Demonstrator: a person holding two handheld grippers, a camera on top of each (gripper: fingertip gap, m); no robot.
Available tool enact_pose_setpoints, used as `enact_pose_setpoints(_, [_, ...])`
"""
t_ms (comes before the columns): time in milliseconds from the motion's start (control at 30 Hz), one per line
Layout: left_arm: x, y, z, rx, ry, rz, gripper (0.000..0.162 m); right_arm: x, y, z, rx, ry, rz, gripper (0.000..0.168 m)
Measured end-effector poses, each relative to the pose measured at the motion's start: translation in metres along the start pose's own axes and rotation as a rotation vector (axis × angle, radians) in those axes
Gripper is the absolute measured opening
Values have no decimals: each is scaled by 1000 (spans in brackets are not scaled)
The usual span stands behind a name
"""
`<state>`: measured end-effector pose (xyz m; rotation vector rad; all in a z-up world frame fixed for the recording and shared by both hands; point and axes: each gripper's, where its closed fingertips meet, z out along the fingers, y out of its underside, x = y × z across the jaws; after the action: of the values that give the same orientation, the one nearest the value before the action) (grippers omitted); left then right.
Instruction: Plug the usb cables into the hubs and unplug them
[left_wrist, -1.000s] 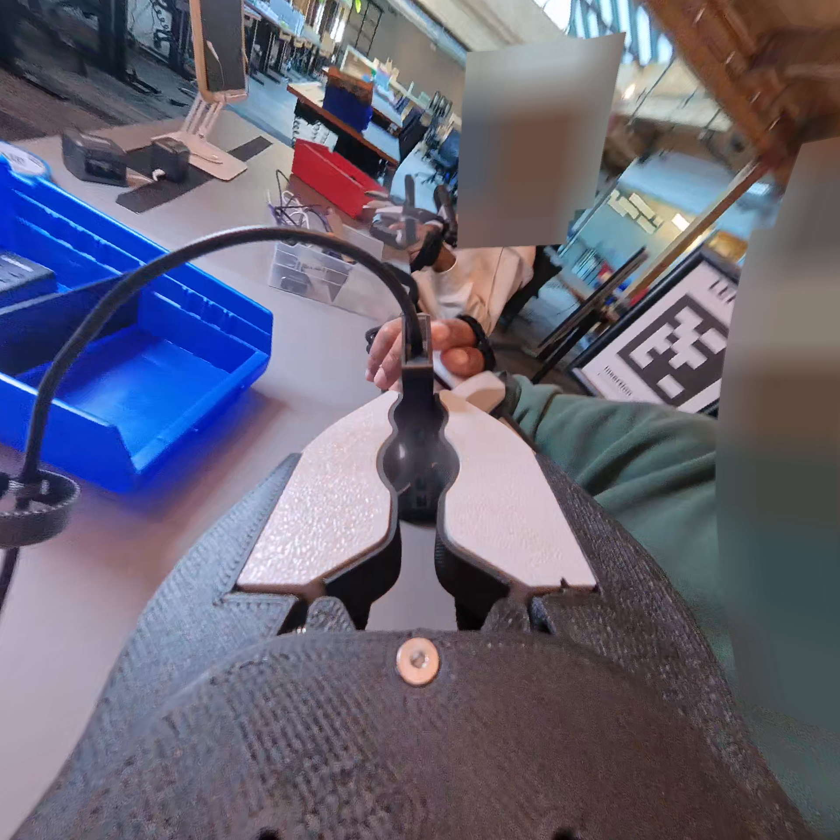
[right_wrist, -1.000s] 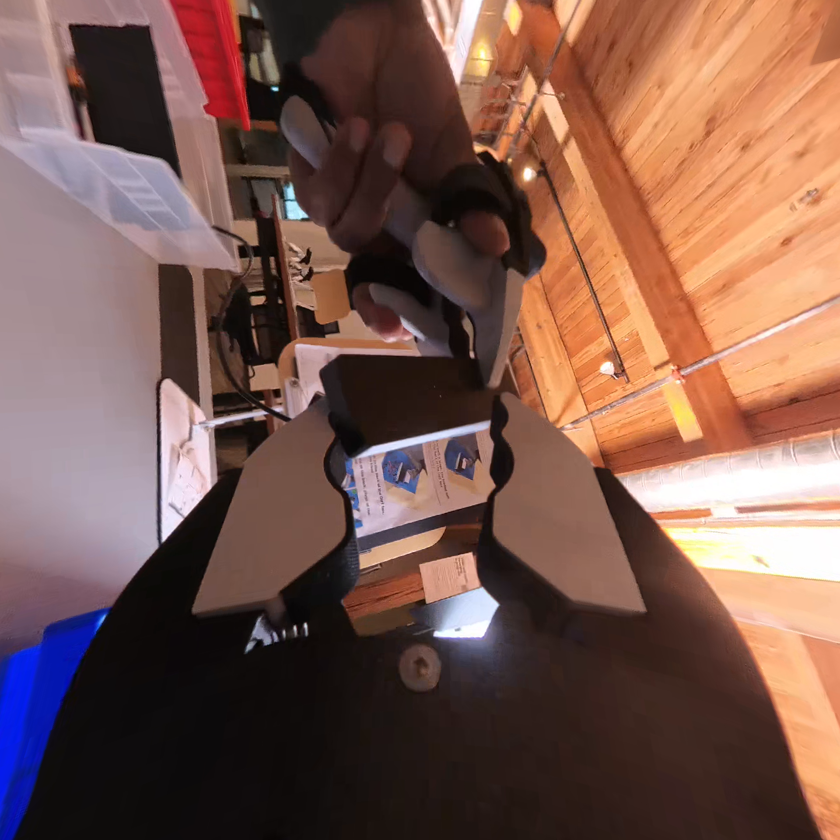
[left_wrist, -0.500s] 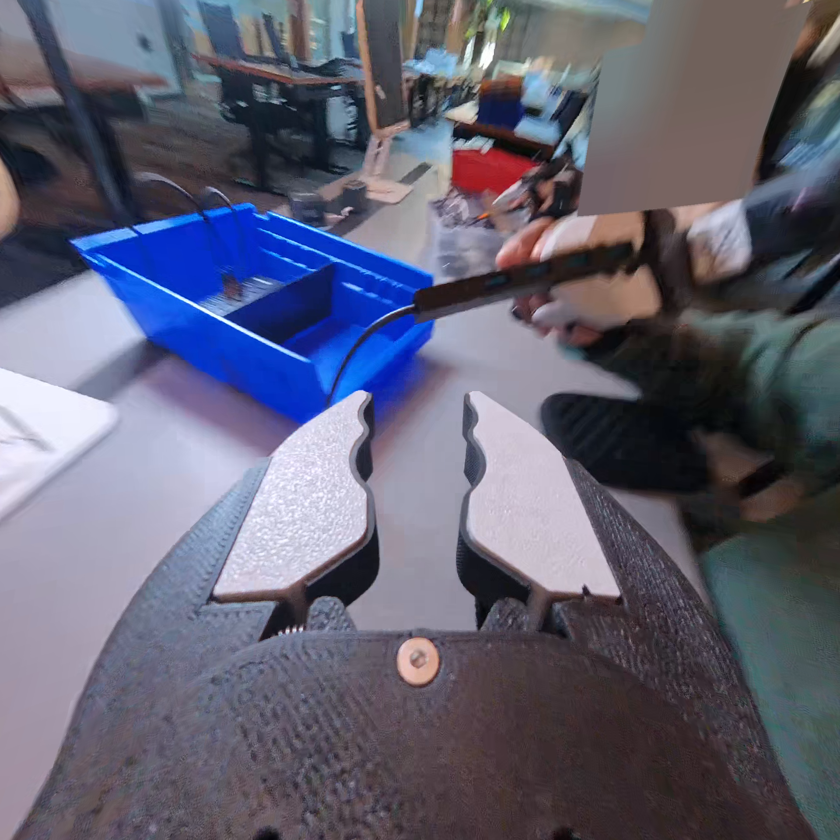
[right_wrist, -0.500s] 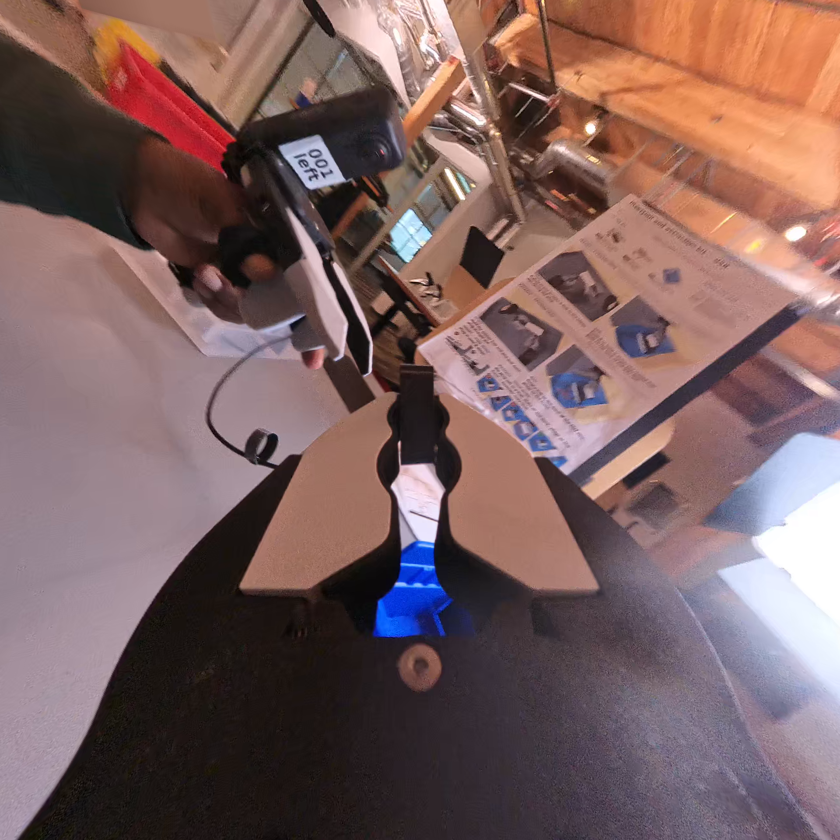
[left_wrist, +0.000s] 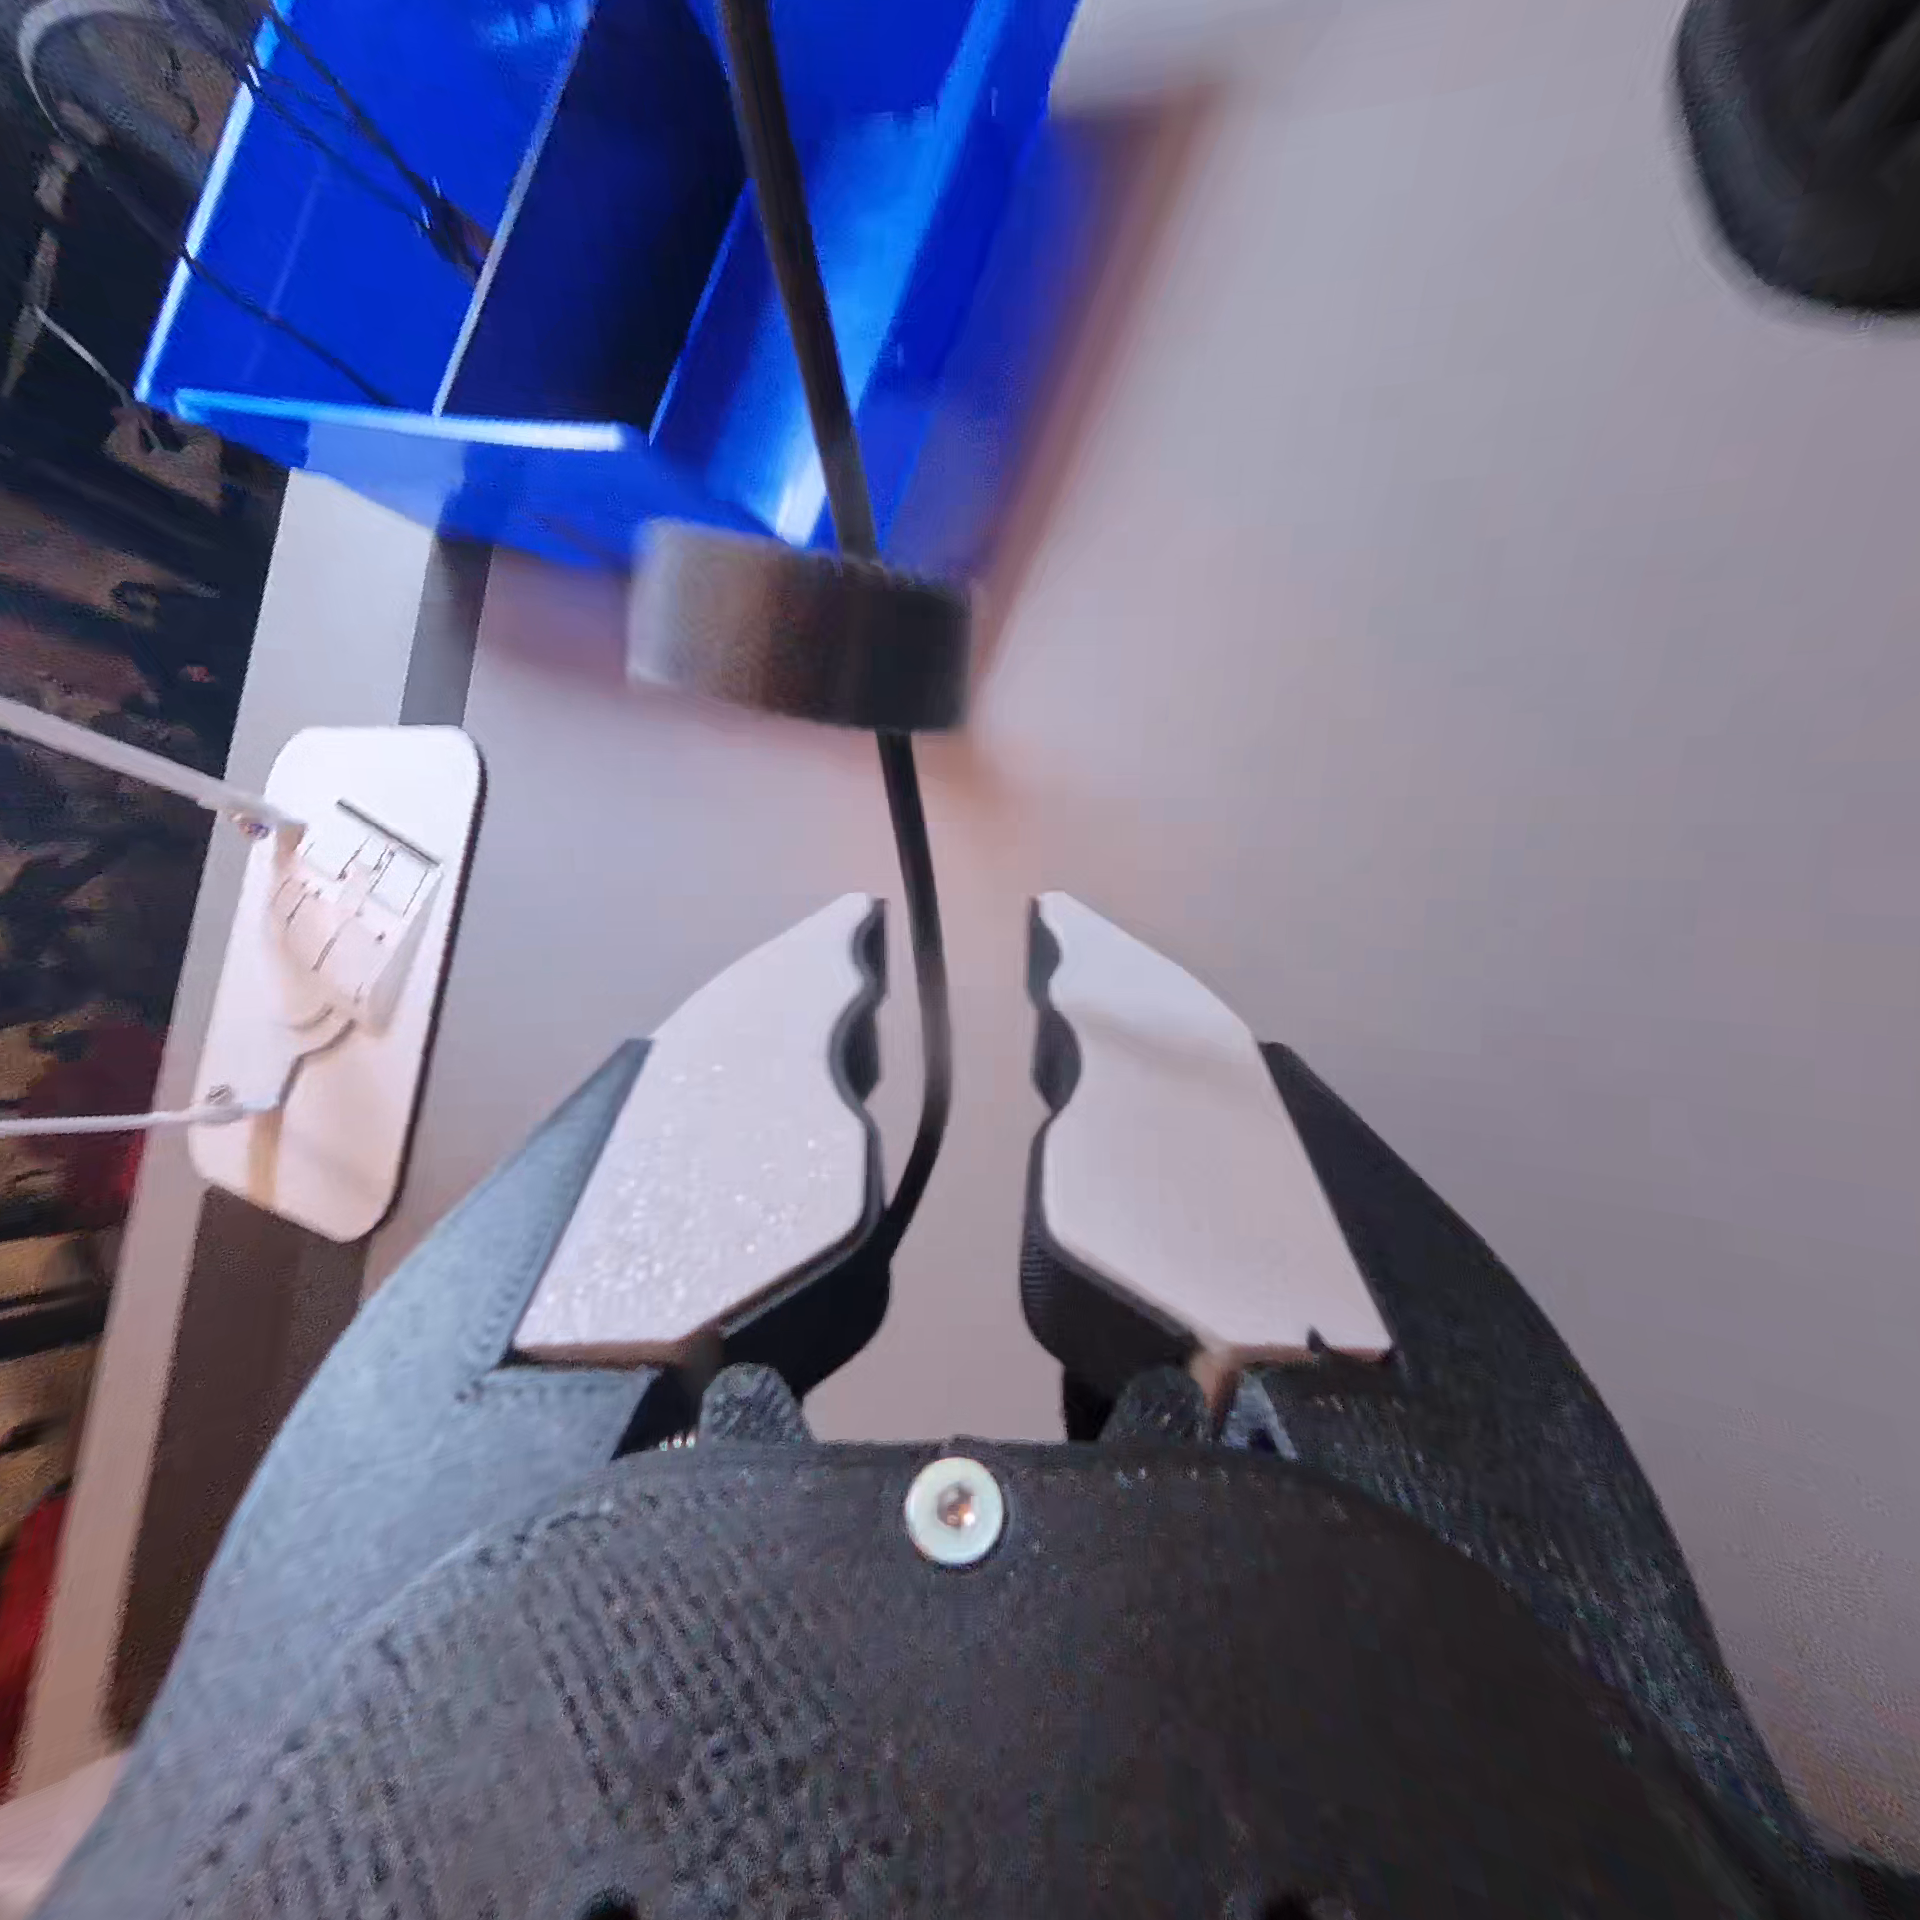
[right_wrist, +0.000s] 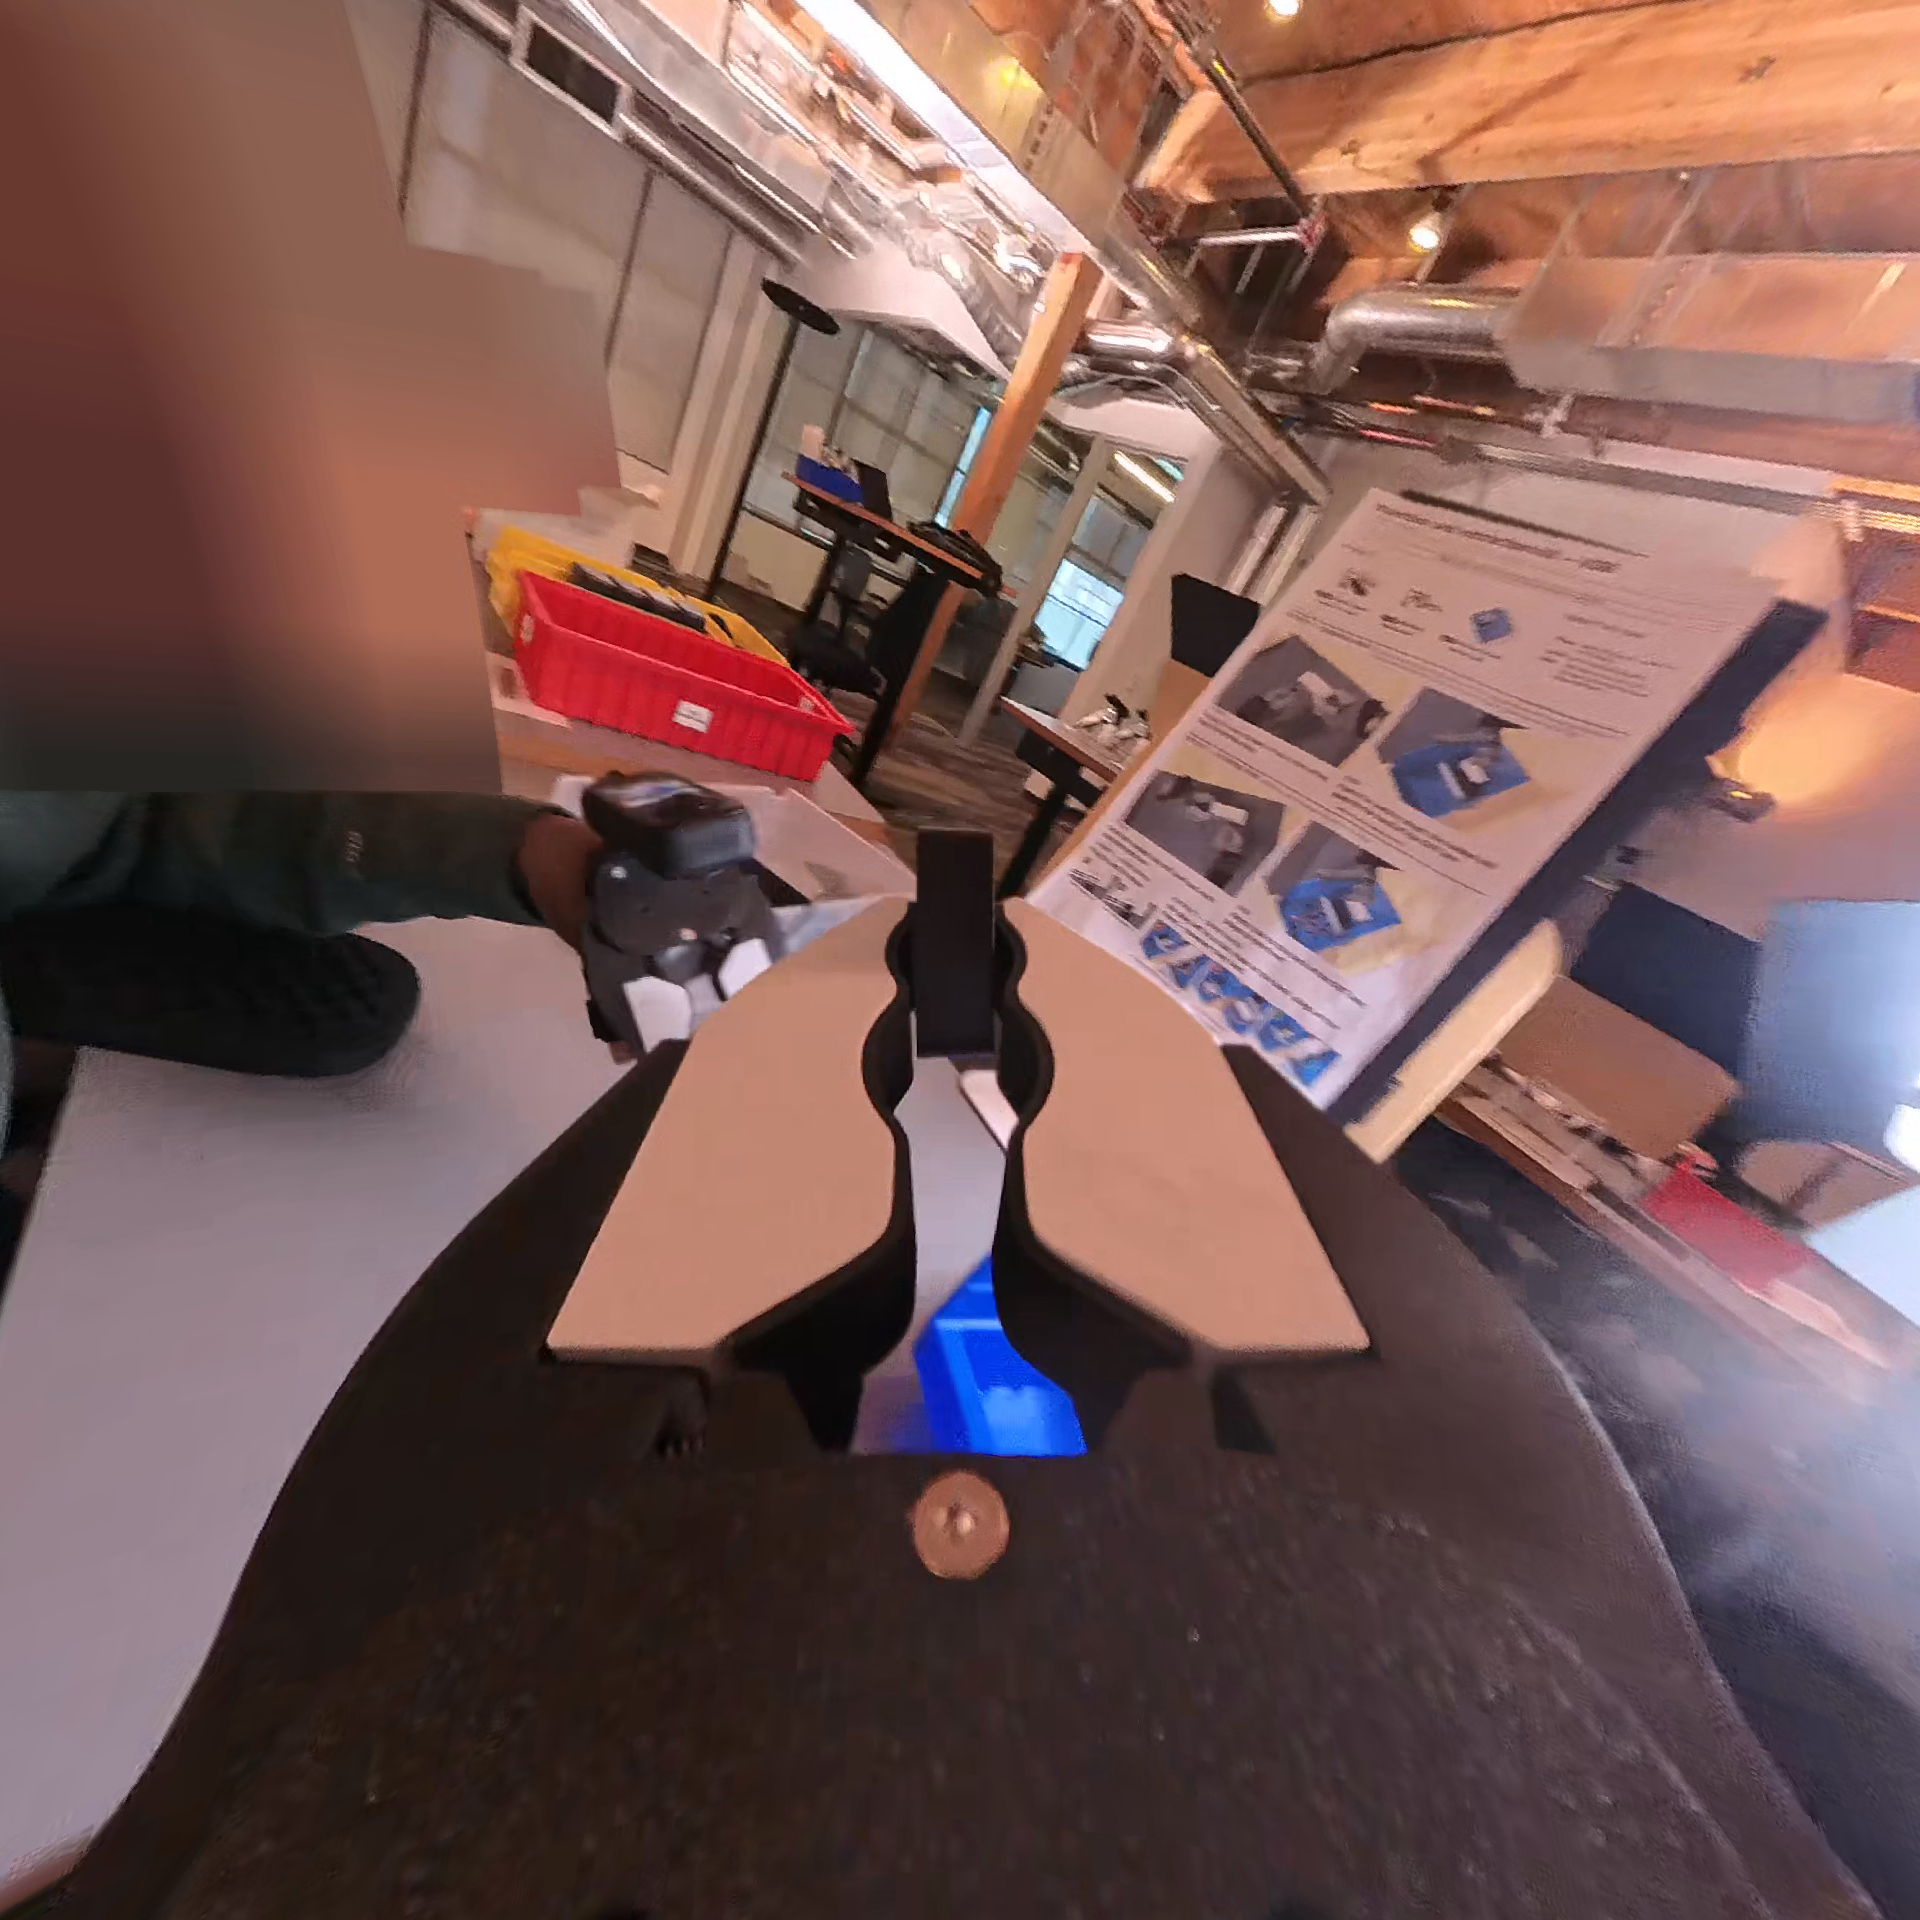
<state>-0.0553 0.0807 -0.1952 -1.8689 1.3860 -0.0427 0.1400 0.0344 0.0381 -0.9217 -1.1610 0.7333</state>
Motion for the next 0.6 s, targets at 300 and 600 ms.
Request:
enact_pose_setpoints(300, [15,-175,-71,532,250,13,0,53,-27,-47,-18,306,-65,12])
enact_pose_setpoints(600, [18,-235,-98,688,368,-32,1,39,-9,-37,-29,265,-31,12])
